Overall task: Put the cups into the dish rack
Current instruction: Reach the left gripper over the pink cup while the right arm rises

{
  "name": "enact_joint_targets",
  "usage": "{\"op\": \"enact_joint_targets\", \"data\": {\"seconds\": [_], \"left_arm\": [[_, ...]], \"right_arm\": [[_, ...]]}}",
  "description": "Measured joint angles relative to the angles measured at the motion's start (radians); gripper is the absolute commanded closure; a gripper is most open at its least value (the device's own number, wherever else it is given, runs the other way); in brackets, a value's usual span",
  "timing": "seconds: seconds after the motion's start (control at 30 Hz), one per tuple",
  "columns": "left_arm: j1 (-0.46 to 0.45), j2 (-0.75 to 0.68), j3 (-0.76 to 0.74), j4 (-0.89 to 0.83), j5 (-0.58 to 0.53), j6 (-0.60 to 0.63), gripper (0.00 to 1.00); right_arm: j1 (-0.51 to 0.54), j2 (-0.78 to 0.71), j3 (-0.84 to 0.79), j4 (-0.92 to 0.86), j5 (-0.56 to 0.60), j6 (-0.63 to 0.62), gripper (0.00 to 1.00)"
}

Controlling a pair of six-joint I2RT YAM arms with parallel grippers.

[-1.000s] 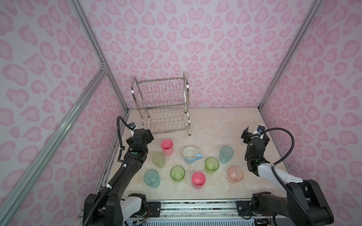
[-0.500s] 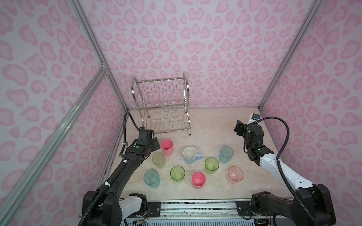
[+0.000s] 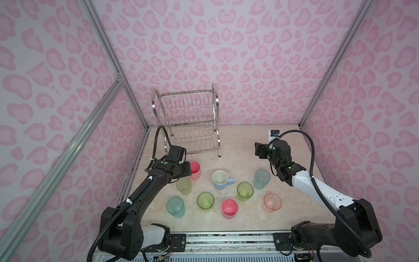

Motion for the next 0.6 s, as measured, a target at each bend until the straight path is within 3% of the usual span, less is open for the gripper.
{"op": "enact_joint_targets", "data": {"seconds": [0.43, 0.6], "left_arm": [[-0.060, 0.105, 0.057, -0.023, -0.041, 0.011, 0.62], [-0.070, 0.114, 0.057, -0.023, -0.057, 0.011, 0.63]], "right_arm": [[0.001, 0.021, 0.005, -0.021, -0.003, -0.004, 0.19], [0.001, 0.026, 0.014, -0.025, -0.003, -0.004, 0.19]]}}
